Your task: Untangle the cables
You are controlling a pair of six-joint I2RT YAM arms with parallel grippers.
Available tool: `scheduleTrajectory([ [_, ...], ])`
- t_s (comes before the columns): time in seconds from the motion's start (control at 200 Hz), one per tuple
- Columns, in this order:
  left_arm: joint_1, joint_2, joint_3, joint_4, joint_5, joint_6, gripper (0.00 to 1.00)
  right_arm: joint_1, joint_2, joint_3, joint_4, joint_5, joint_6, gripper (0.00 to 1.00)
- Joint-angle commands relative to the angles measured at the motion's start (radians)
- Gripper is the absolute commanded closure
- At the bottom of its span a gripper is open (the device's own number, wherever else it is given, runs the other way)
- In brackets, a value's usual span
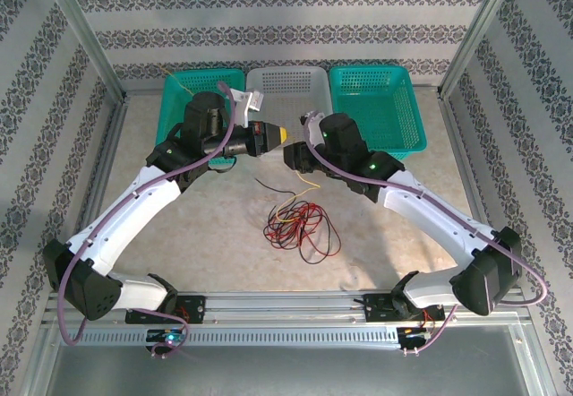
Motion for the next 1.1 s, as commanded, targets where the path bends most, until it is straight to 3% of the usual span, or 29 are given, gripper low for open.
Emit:
scheduleTrajectory([
  [0.0,-0.013,-0.01,0.038,-0.004,0.034,-0.006,1.0,-0.021,0.007,-0.017,0.04,-0.009,0.016,0.84],
  [0.135,-0.009,-0.013,0.03,-0.003,0.025,-0.008,1.0,-0.027,-0.003,-0.019,0.05,-0.016,0.015,1.0],
  [0.265,-0.006,-0.016,0.021,0.005,0.025,-0.012,1.0,-0.032,-0.024,-0.019,0.05,-0.025,0.016,1.0],
  [0.29,-0.005,-0.017,0.019,0.004,0.022,-0.01,0.95,-0.032,-0.032,-0.019,0.05,-0.026,0.019,1.0],
  [0.4,0.0,-0.043,-0.011,-0.002,-0.018,0.004,0.51,-0.033,-0.088,-0.028,0.061,-0.015,0.038,1.0],
  [0.455,0.003,-0.069,-0.046,0.003,-0.053,0.013,0.4,-0.034,-0.121,-0.032,0.068,-0.012,0.053,1.0],
  [0.54,0.007,-0.119,-0.132,0.05,-0.081,0.017,0.3,-0.045,-0.165,-0.028,0.083,-0.029,0.089,1.0],
  [0.825,-0.001,-0.223,-0.472,0.348,-0.028,-0.072,0.28,-0.08,-0.22,0.066,0.087,-0.095,0.195,1.0],
  [1.094,-0.025,-0.201,-0.625,0.581,-0.002,-0.067,0.24,-0.086,-0.241,0.152,0.086,-0.112,0.248,1.0],
])
